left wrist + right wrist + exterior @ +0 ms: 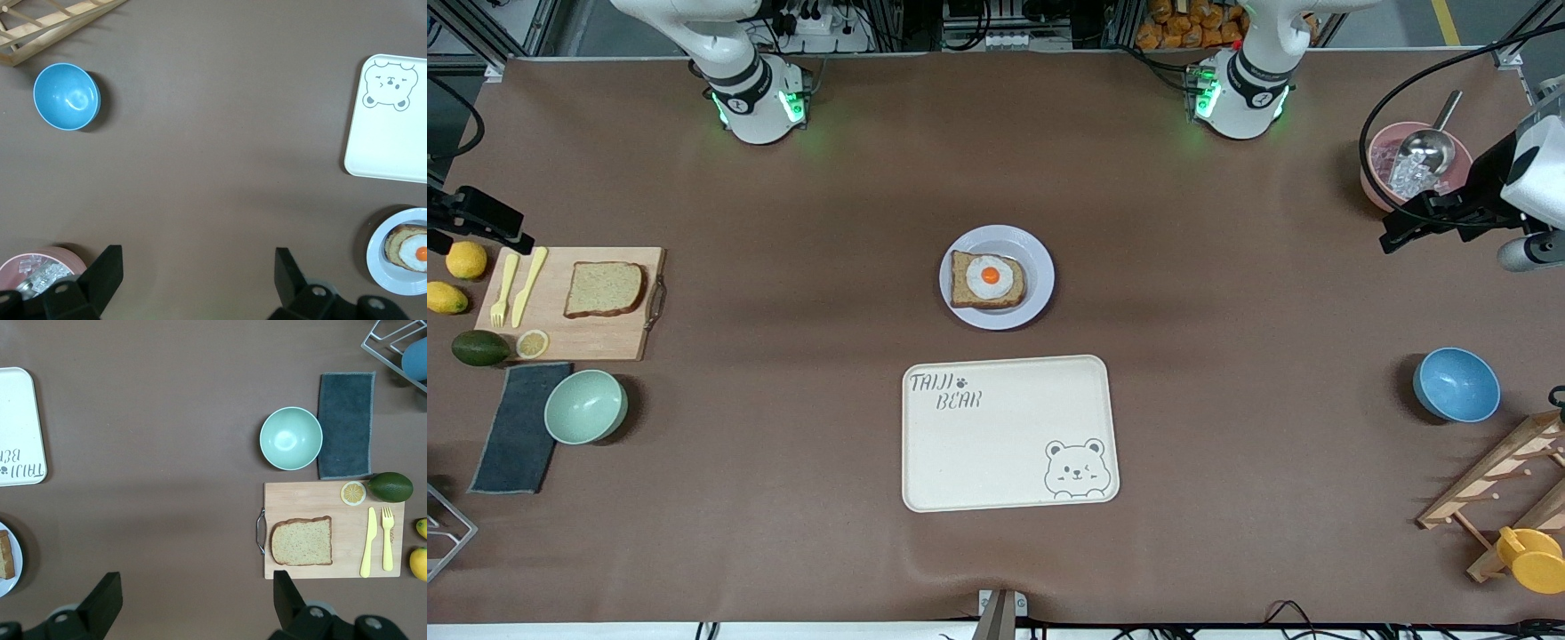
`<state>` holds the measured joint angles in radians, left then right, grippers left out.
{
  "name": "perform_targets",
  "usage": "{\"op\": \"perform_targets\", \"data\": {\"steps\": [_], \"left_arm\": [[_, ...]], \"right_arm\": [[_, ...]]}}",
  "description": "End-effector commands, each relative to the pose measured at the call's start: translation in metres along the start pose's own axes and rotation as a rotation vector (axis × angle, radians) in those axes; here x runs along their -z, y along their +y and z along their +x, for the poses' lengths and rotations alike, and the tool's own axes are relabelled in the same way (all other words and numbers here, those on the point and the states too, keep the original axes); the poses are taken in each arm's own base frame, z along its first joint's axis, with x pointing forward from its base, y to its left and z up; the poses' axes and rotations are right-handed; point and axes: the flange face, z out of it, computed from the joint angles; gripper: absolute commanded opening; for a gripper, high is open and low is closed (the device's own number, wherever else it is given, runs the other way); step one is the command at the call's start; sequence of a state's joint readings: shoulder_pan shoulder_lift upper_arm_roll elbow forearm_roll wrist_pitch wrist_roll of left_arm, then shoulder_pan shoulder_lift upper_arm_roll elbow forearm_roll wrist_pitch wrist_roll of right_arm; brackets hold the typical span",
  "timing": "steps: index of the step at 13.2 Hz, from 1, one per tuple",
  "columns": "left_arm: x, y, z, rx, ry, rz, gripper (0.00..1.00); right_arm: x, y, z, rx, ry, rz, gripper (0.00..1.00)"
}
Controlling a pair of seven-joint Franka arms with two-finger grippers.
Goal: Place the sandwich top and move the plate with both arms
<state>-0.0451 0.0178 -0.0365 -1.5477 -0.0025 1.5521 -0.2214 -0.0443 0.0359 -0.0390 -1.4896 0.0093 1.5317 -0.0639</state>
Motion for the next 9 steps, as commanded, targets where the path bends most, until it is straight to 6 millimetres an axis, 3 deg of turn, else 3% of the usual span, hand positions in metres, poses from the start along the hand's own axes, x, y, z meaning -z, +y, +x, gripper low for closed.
{"op": "perform_targets", "data": {"steps": [1, 9], "left_arm": [[0.005, 0.000, 0.001, -0.028, 0.008, -0.005, 1.00], [-0.005, 0.006, 0.000, -0.010, -0.021, -0.015, 1.00]], "right_arm": [[0.000, 0.002, -0.001, -0.009, -0.003, -0.017, 1.00], [-0.003, 0.004, -0.002, -0.020, -0.015, -0.014, 1.00]]}}
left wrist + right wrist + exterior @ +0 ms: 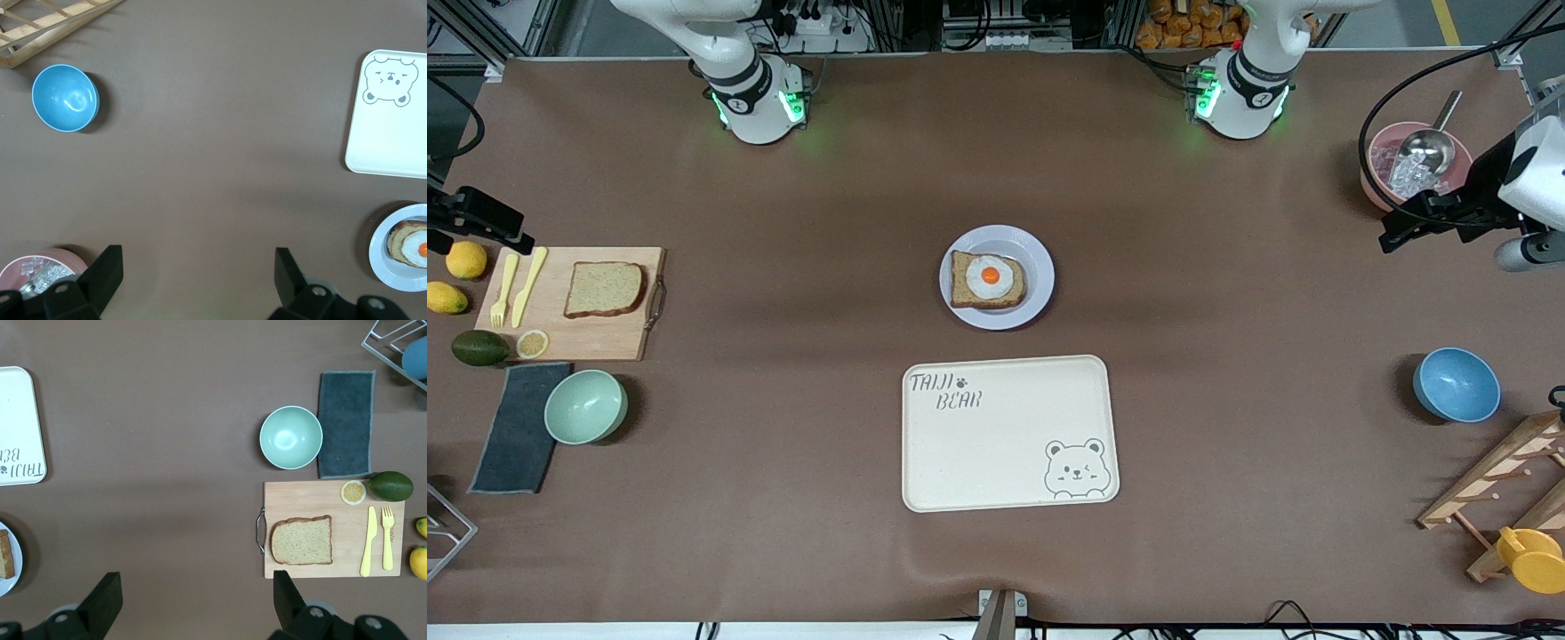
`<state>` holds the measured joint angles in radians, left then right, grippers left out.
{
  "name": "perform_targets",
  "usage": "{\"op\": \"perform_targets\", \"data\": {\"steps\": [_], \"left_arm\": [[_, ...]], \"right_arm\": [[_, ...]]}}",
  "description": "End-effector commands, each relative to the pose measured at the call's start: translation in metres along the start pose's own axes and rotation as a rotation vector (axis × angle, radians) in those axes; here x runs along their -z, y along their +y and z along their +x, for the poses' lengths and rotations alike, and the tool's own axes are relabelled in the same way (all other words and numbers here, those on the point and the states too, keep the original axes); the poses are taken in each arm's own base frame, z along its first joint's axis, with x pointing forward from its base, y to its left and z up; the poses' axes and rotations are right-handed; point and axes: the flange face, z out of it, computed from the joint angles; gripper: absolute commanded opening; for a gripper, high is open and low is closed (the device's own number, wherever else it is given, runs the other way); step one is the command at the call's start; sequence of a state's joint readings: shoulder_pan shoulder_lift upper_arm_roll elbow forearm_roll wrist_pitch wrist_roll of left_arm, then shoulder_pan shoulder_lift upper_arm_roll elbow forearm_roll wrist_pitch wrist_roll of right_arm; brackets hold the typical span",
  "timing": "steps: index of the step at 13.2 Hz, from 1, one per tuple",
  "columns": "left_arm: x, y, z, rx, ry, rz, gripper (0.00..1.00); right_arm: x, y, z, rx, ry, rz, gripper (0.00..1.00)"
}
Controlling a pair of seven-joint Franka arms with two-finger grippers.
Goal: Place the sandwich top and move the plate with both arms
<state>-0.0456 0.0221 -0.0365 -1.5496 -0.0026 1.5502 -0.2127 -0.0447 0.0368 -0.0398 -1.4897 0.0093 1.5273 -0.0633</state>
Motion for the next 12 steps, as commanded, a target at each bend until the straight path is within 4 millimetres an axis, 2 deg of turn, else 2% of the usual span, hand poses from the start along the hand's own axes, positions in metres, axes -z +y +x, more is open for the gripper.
{"op": "perform_targets", "data": {"steps": [1, 4, 6, 10, 12], "left_arm": [[-0.006, 0.010, -0.001, 0.003, -0.021, -0.011, 1.00], [-0.013, 0.021, -0.003, 0.047, -0.027, -0.011, 1.00], [-0.015, 0.021, -0.002, 0.046, -0.022, -0.011, 1.00], [-0.017, 0.016, 0.001, 0.041, -0.022, -0.011, 1.00], [-0.014, 0.015, 0.004, 0.040, -0.007, -0.008, 1.00]], "right_arm": [[-0.005, 0.003, 0.000, -0.016, -0.017, -0.014, 1.00], [-0.006, -0.003, 0.001, -0.009, -0.020, -0.014, 1.00], [-0.006, -0.007, 0.001, -0.002, -0.021, -0.007, 1.00], [-0.023, -0.012, 0.001, -0.004, -0.050, 0.055, 1.00], [-0.024, -0.014, 0.001, -0.007, -0.049, 0.054, 1.00]]}}
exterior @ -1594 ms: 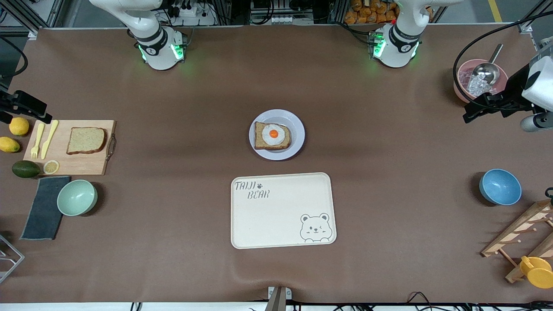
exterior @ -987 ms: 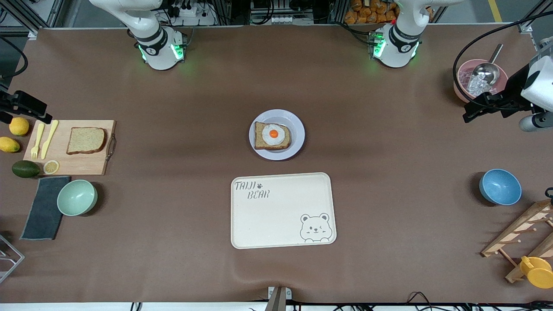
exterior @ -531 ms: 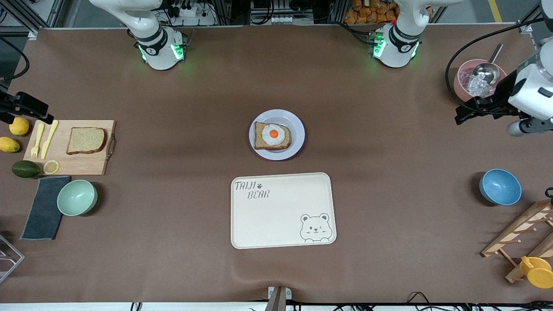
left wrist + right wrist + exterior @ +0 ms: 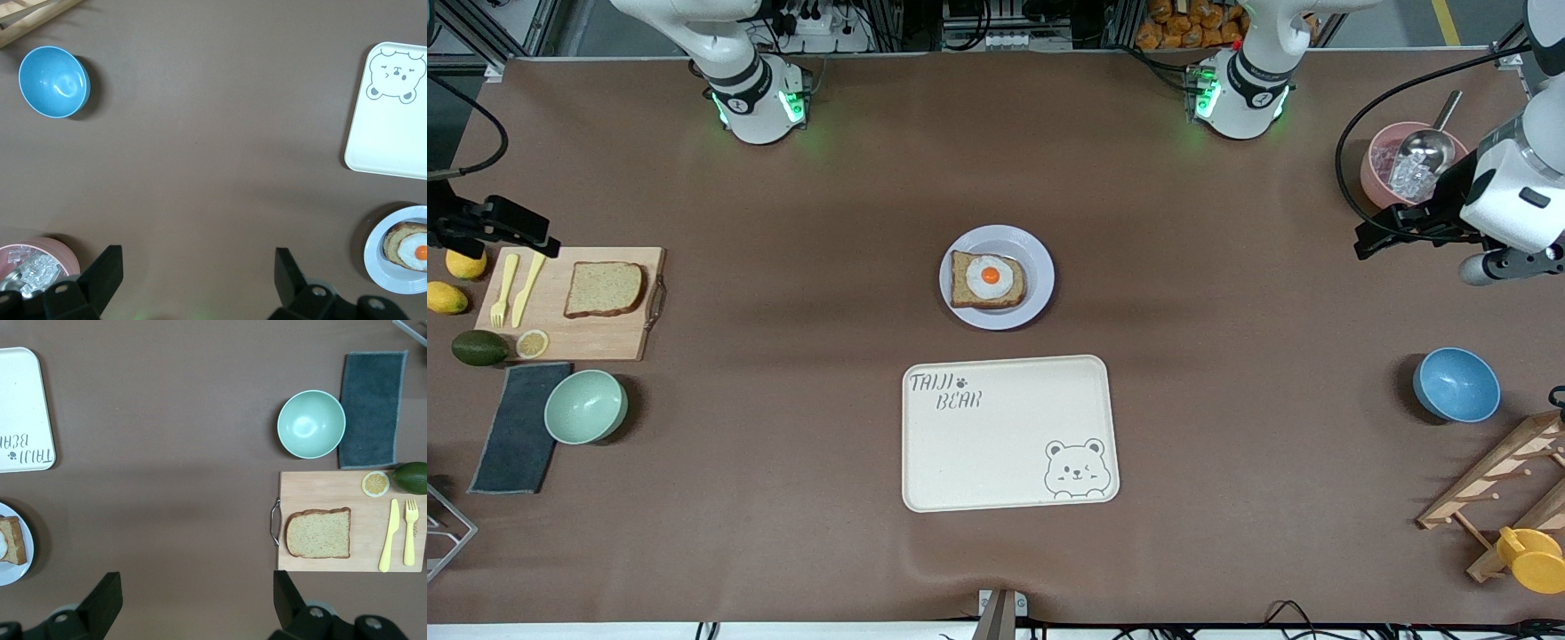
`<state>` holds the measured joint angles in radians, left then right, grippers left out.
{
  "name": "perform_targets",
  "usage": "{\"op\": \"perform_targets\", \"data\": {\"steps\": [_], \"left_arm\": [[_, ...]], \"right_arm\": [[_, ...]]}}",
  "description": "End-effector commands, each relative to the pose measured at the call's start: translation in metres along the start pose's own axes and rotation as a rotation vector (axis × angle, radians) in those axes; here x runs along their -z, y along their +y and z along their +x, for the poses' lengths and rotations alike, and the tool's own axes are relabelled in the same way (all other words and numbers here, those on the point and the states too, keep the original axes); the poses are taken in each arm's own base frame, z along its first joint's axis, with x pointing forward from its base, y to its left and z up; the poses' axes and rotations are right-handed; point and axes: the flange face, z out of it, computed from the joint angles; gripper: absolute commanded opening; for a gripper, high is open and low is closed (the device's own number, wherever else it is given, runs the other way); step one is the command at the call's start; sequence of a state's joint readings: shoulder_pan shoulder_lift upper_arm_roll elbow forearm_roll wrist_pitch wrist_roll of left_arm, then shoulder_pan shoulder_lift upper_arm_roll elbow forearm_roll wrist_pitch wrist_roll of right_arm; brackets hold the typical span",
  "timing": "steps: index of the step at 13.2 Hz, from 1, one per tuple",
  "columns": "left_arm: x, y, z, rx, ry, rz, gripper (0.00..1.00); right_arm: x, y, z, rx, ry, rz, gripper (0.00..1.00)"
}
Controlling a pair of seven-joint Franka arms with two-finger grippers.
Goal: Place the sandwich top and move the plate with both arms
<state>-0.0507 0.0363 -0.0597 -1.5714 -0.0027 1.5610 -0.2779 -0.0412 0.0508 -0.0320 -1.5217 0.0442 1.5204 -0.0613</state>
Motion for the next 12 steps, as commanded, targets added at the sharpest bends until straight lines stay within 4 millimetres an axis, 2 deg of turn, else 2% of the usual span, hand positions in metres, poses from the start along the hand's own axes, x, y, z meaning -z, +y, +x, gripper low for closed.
{"op": "perform_targets", "data": {"steps": [1, 3, 6, 8, 10, 12], "left_arm": [[0.003, -0.001, 0.003, 0.000, 0.021, -0.014, 1.00], [0.002, -0.003, 0.004, 0.003, 0.023, -0.014, 1.00], [0.003, -0.004, 0.007, 0.004, 0.040, -0.018, 1.00], [0.003, -0.003, 0.007, 0.004, 0.044, -0.023, 1.00], [0.003, -0.005, 0.006, 0.004, 0.038, -0.021, 1.00], [0.006, -0.007, 0.007, 0.004, 0.041, -0.027, 1.00]], "right_arm": [[0.000, -0.003, -0.002, -0.018, 0.002, 0.016, 1.00], [-0.004, -0.001, -0.002, -0.019, -0.003, 0.001, 1.00], [-0.040, 0.017, -0.006, -0.040, -0.057, -0.062, 1.00], [-0.058, 0.044, -0.012, -0.089, -0.088, -0.053, 1.00], [-0.061, 0.050, -0.014, -0.098, -0.097, -0.051, 1.00], [-0.073, 0.087, -0.019, -0.128, -0.119, -0.035, 1.00]]}}
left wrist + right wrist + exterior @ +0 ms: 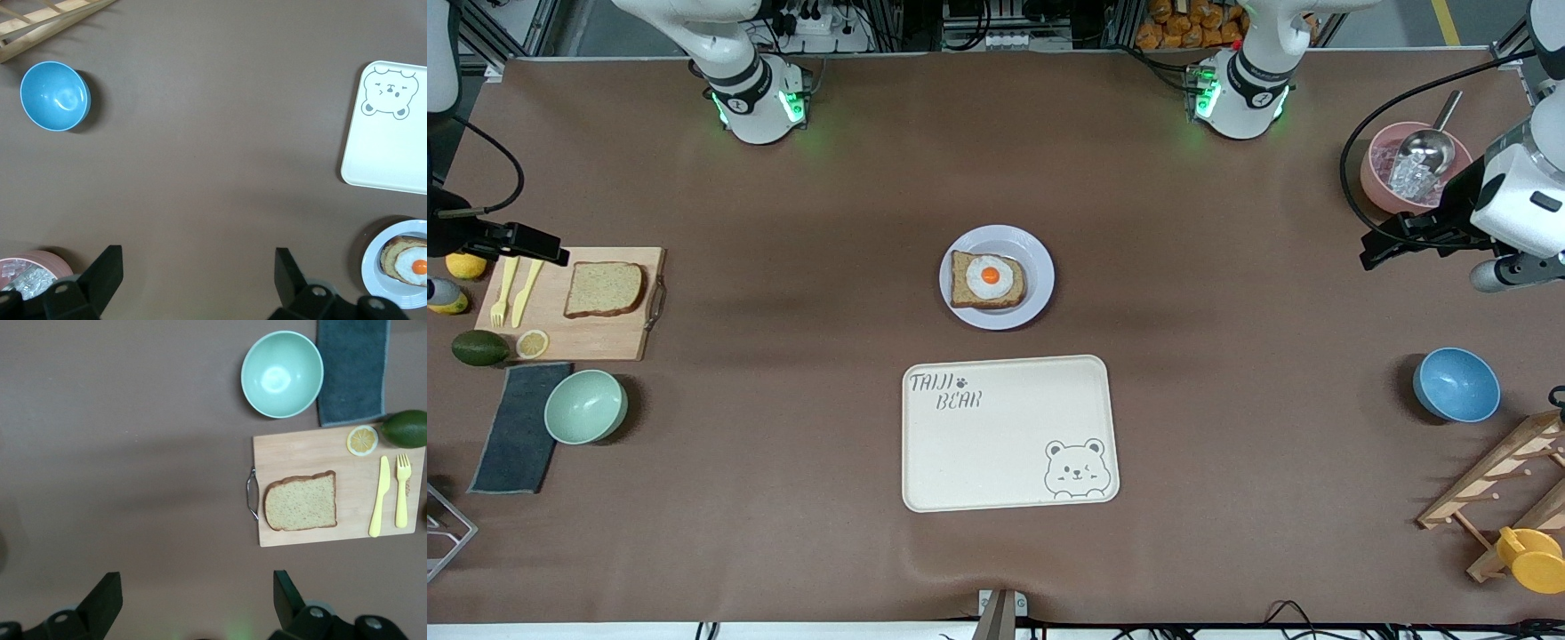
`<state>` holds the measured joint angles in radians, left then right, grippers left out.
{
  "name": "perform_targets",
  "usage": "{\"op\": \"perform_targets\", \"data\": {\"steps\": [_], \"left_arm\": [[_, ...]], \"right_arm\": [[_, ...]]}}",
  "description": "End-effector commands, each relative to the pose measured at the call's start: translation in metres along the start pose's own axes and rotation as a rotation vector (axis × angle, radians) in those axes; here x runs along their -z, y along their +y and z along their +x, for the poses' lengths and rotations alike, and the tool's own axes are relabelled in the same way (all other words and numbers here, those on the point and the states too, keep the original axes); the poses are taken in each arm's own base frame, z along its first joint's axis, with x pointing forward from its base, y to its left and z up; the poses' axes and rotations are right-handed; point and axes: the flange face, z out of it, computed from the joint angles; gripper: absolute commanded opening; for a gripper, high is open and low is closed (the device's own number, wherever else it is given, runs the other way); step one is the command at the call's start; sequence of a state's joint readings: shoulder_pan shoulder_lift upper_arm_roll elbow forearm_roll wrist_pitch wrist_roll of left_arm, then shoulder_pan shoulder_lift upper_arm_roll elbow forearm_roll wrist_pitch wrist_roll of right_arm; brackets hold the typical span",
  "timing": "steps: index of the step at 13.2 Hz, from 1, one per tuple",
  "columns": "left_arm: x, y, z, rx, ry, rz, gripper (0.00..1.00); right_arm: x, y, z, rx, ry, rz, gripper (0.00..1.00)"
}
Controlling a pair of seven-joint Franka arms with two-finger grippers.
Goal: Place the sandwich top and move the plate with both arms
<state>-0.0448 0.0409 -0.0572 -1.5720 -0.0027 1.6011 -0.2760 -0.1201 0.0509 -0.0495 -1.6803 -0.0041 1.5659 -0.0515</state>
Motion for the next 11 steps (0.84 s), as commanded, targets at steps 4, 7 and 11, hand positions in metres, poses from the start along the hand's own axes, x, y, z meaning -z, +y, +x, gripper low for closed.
{"op": "perform_targets", "data": {"steps": [4, 7, 11], "left_arm": [[0.012, -0.011, 0.006, -0.015, 0.037, -0.032, 1.00], [0.009, -0.011, 0.012, -0.013, 0.061, -0.038, 1.00], [0.007, -0.023, 0.017, 0.007, 0.065, -0.039, 1.00]], "right_arm": [[-0.053, 0.095, -0.016, 0.041, 0.013, 0.069, 1.00], [-0.095, 0.139, -0.027, 0.072, 0.032, 0.113, 1.00], [-0.156, 0.182, -0.040, 0.104, 0.080, 0.153, 0.99]]}}
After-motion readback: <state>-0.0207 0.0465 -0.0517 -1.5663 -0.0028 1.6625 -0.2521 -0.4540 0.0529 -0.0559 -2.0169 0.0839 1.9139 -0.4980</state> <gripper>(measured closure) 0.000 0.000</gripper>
